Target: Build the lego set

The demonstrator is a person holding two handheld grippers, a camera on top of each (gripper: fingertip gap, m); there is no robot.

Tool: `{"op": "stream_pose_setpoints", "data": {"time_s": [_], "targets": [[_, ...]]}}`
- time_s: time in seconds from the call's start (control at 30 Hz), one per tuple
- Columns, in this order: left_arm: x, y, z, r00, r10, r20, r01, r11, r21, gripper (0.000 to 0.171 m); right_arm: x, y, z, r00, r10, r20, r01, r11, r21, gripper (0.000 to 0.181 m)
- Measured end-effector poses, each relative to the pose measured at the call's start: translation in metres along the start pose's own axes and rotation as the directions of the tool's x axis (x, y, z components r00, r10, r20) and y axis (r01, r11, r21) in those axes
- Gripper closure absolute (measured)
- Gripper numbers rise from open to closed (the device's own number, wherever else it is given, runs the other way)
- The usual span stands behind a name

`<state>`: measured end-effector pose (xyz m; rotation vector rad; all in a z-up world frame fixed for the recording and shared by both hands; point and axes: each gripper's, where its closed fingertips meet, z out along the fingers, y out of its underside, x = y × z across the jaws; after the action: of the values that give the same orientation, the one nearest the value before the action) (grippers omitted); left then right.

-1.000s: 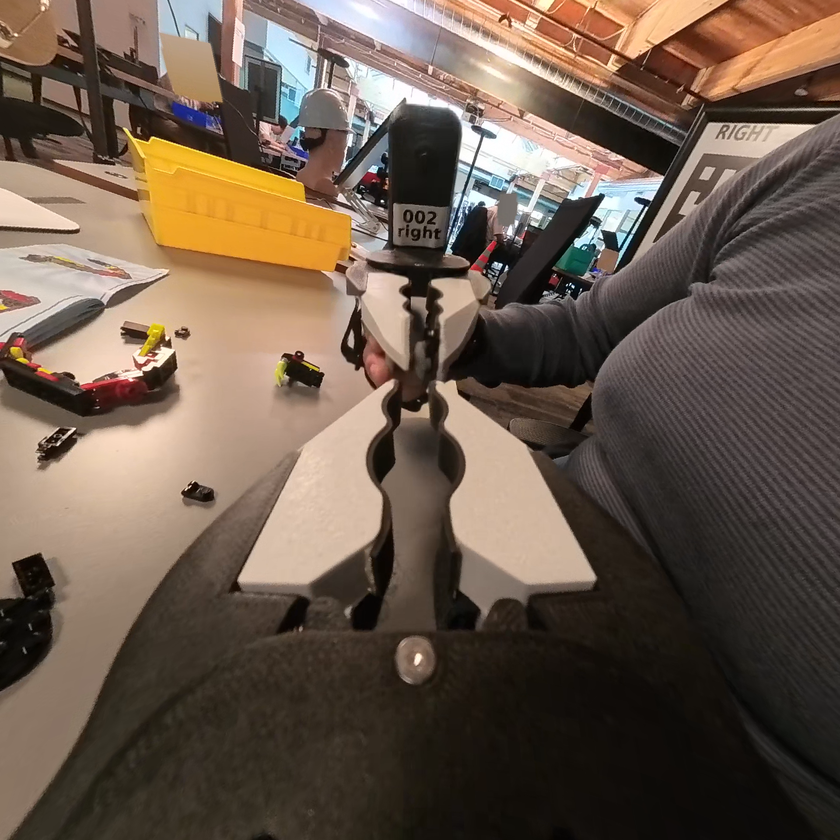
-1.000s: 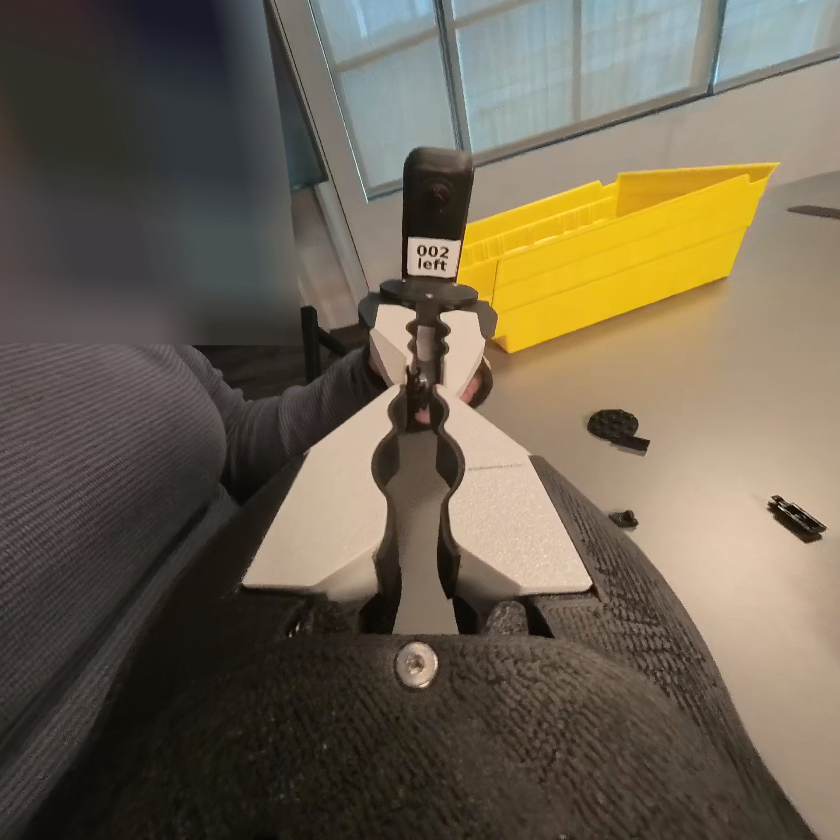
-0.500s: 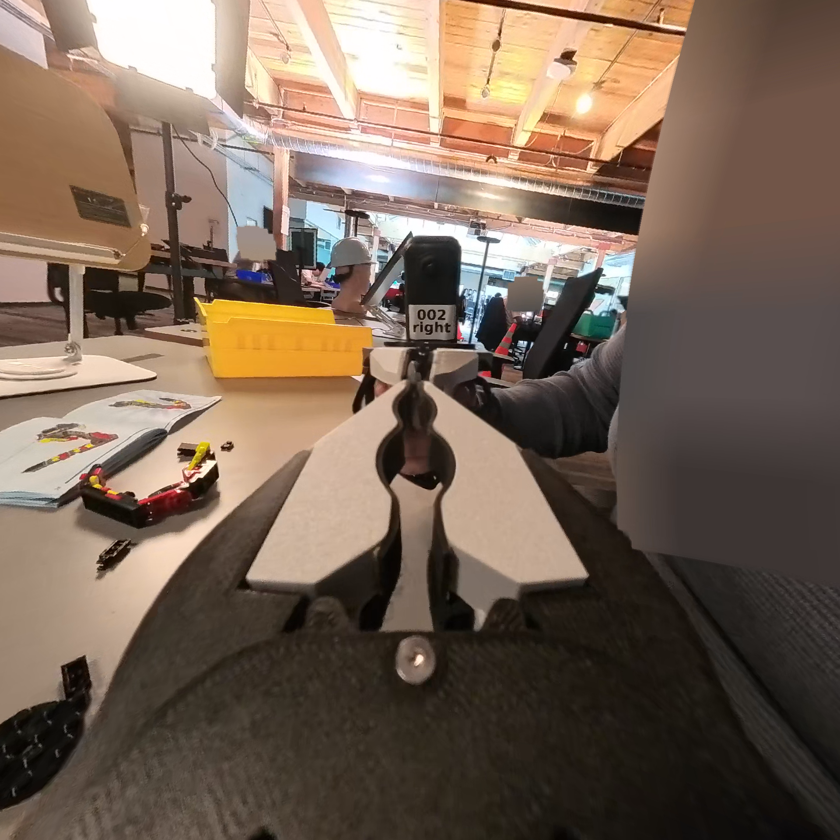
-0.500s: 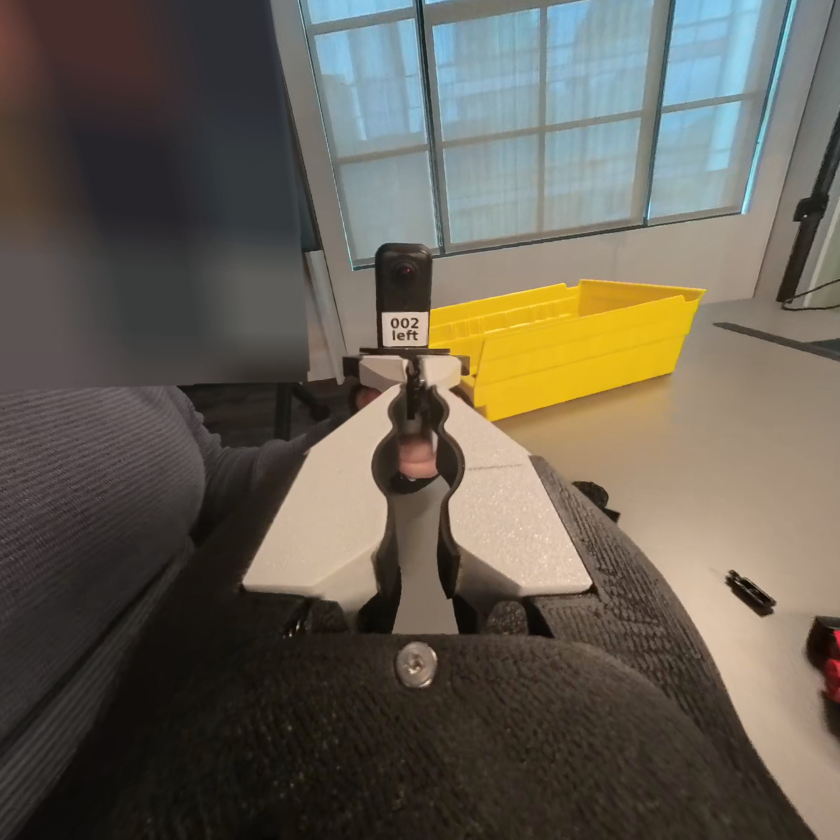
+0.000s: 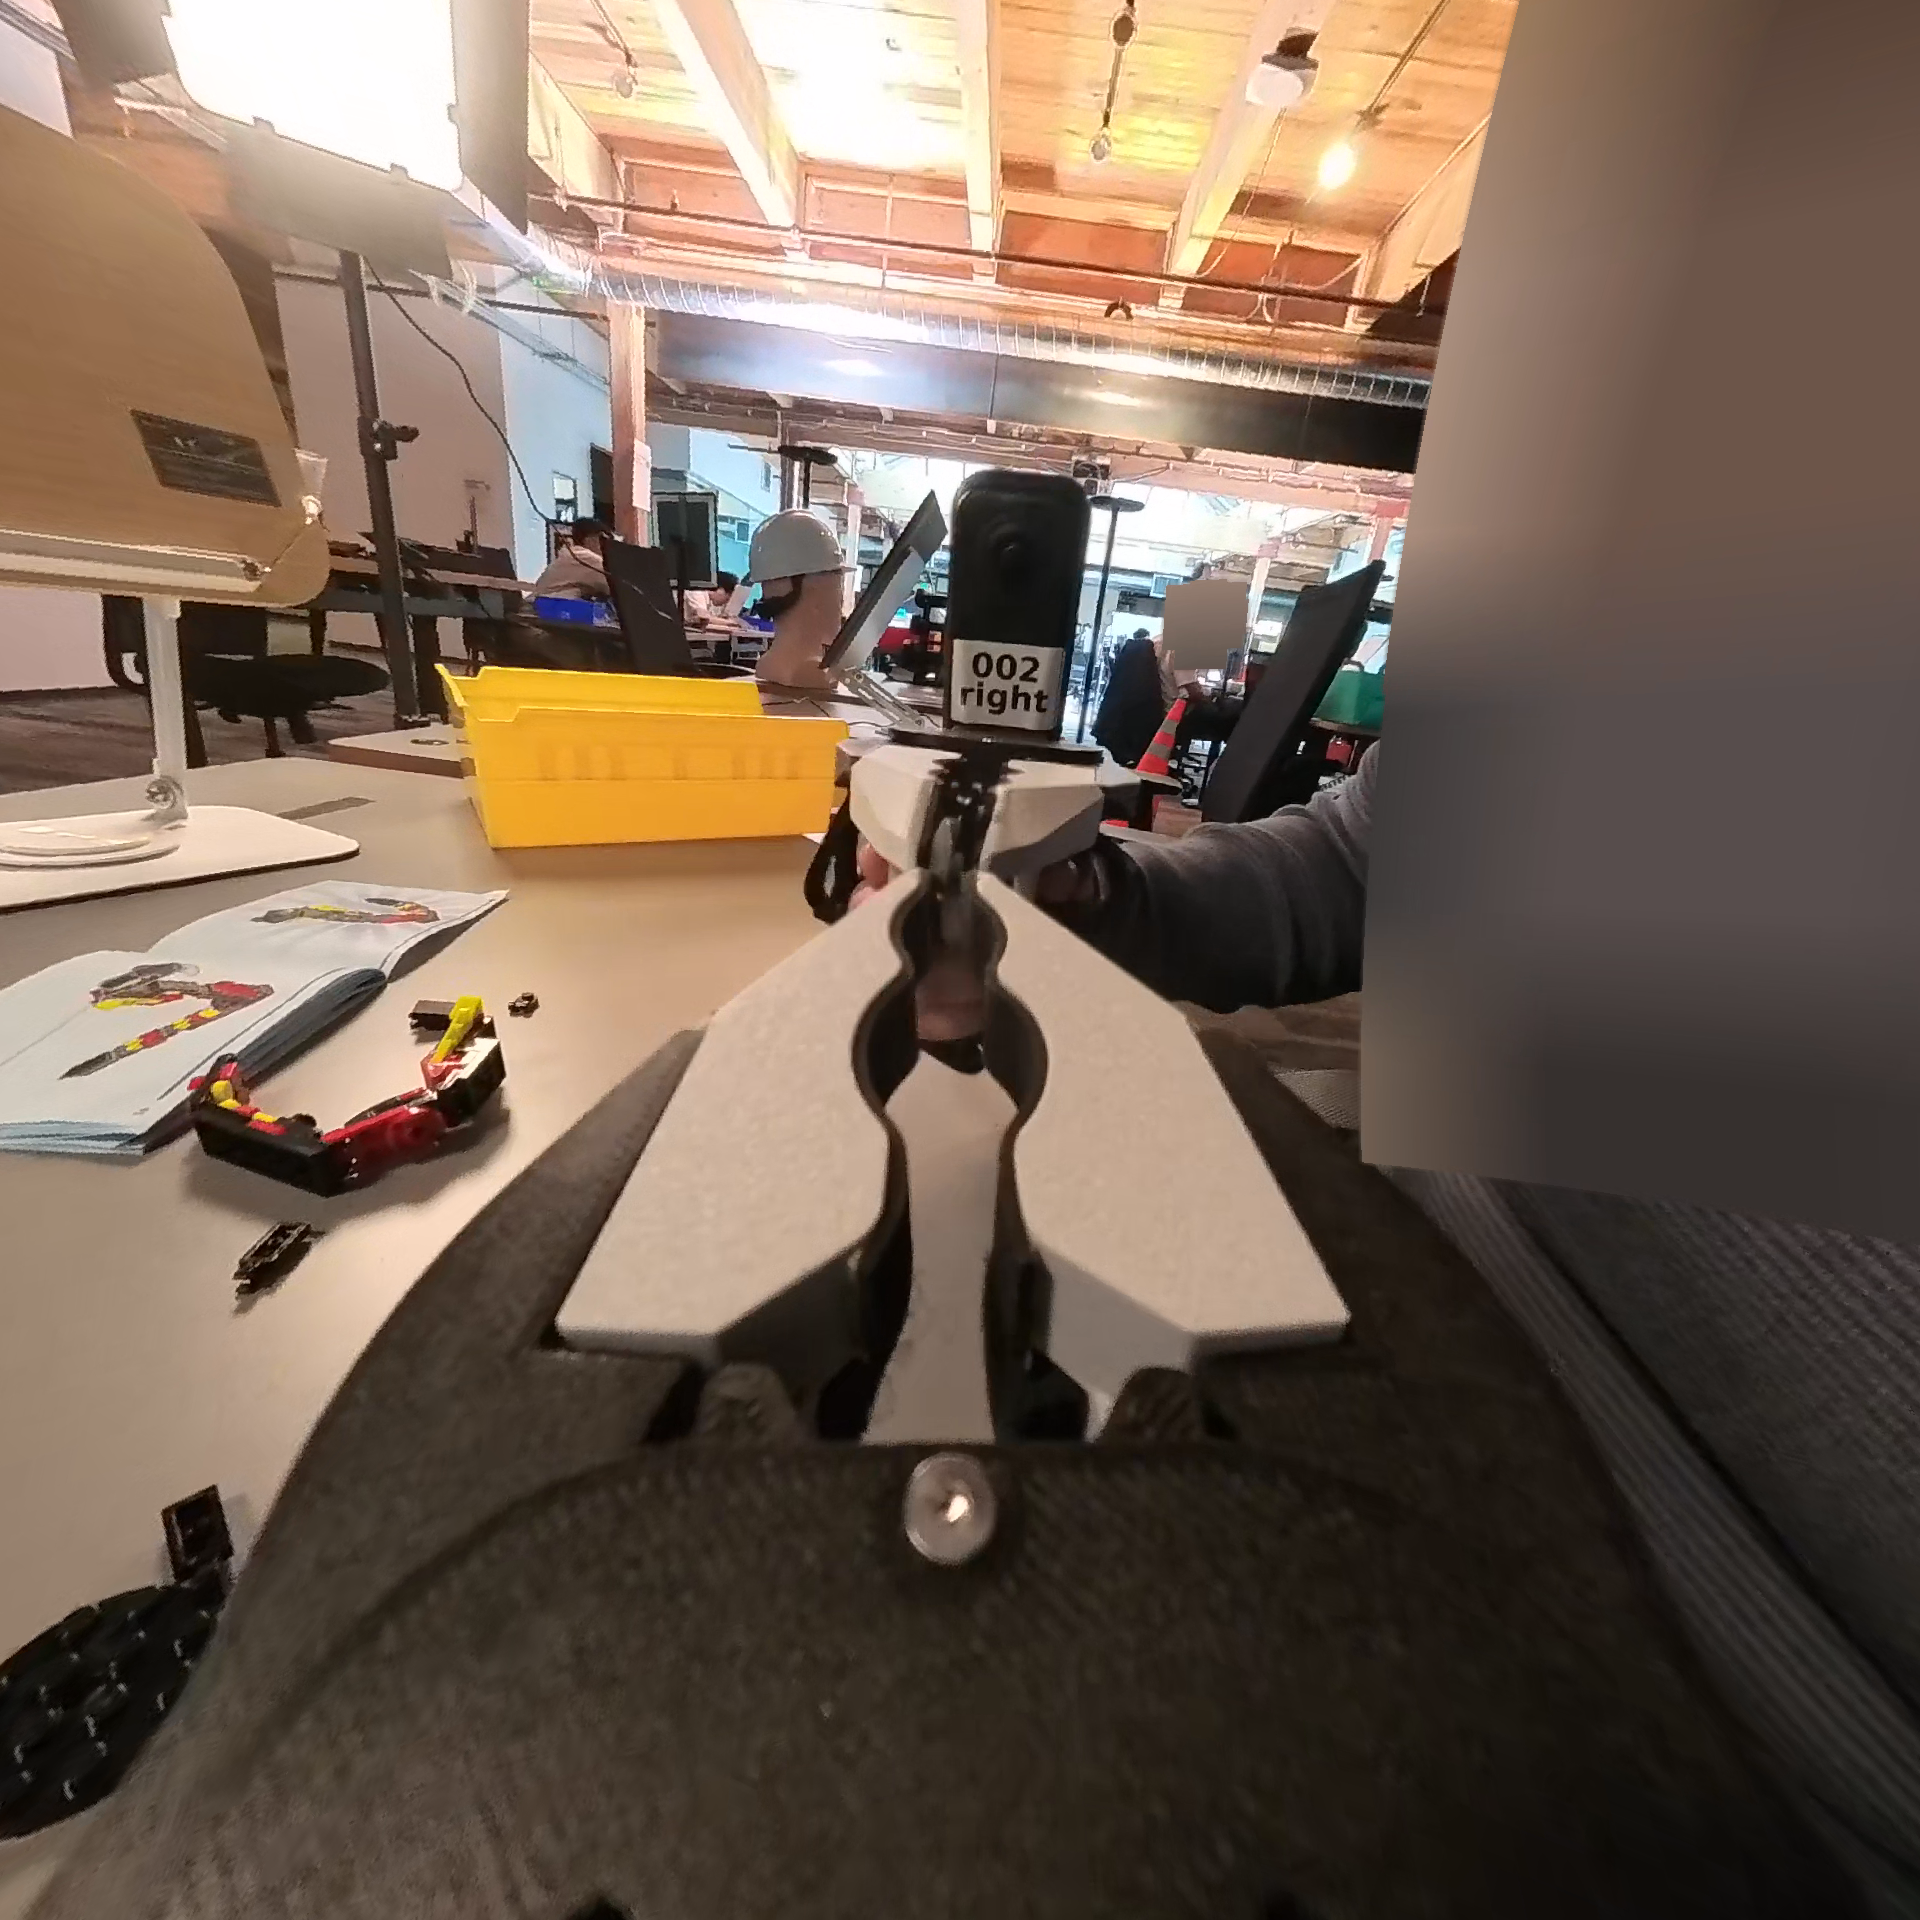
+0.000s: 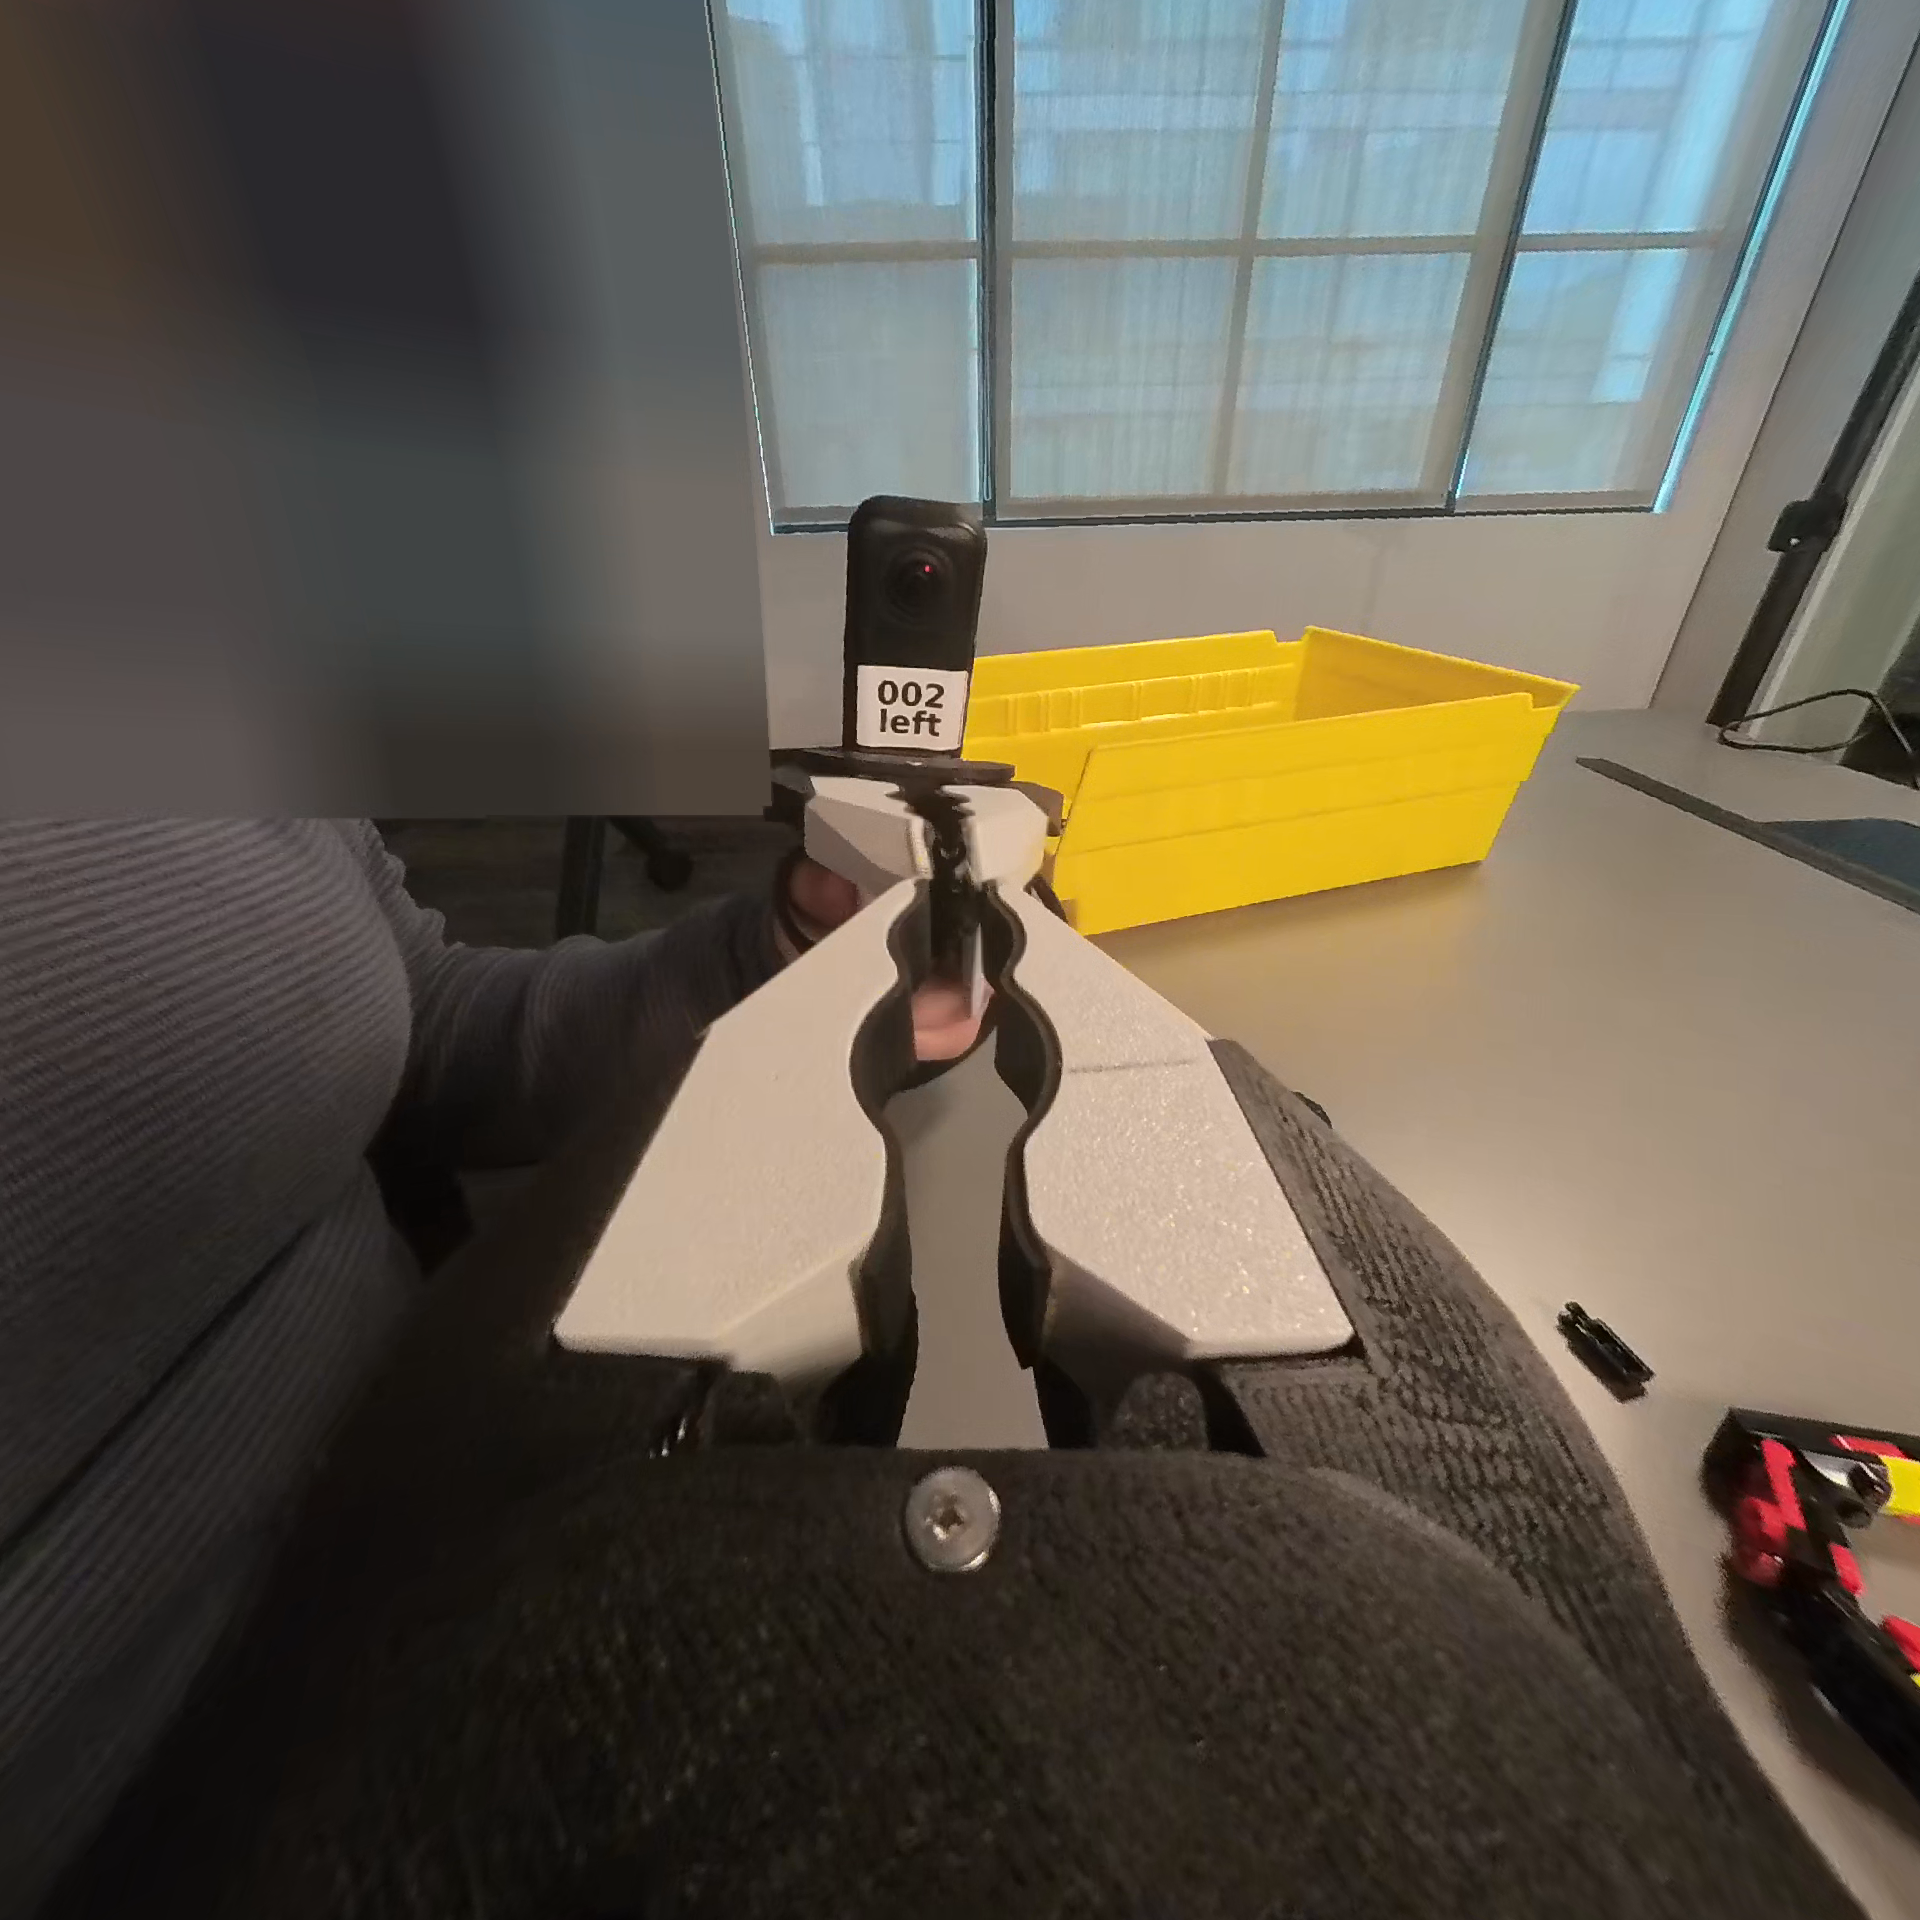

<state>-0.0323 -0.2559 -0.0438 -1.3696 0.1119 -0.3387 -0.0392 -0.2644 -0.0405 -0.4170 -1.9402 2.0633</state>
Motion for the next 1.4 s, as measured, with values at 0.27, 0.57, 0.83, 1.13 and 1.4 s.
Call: {"op": "stream_pose_setpoints", "data": {"time_s": [0.27, 0.57, 0.83, 1.13, 1.4], "targets": [[-0.003, 0.014, 0.001, 0.981, 0.184, 0.056, -0.176, 0.977, -0.122, 0.171, -0.002, 0.013, -0.004, 0.987, -0.162, 0.002, 0.160, 0.977, -0.142, 0.174], [-0.012, 0.052, 0.007, 0.955, 0.289, 0.064, -0.250, 0.904, -0.347, 0.171, 0.005, 0.050, -0.021, 0.875, -0.475, 0.095, 0.461, 0.754, -0.468, 0.175], [-0.013, 0.055, 0.009, 0.963, 0.260, 0.074, -0.220, 0.912, -0.346, 0.163, 0.005, 0.053, -0.024, 0.868, -0.486, 0.103, 0.474, 0.749, -0.462, 0.175], [-0.013, 0.056, 0.008, 0.960, 0.269, 0.072, -0.228, 0.908, -0.350, 0.163, 0.011, 0.061, -0.024, 0.854, -0.512, 0.096, 0.490, 0.727, -0.482, 0.175], [-0.011, 0.057, 0.008, 0.958, 0.280, 0.065, -0.241, 0.905, -0.350, 0.165, 0.010, 0.059, -0.022, 0.857, -0.506, 0.096, 0.486, 0.733, -0.475, 0.175]]}}
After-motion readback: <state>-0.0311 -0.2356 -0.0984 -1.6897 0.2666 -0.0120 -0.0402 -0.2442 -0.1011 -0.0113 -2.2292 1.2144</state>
